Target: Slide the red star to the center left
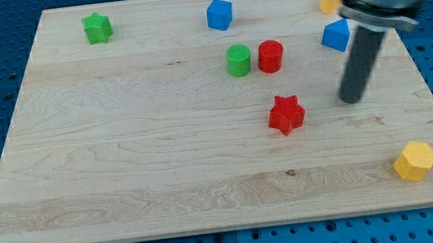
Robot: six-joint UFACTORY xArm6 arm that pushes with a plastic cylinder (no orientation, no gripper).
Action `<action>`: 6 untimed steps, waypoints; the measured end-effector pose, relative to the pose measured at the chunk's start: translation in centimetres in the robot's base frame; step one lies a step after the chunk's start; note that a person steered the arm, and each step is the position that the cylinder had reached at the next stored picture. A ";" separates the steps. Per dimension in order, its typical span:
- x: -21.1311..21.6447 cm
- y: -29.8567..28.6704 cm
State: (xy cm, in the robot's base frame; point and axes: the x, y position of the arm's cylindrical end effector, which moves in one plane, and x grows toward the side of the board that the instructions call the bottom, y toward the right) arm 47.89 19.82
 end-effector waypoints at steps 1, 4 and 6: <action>3.2 -1.9; -2.4 -19.4; 0.9 -17.0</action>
State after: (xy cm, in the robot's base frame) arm 48.80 2.82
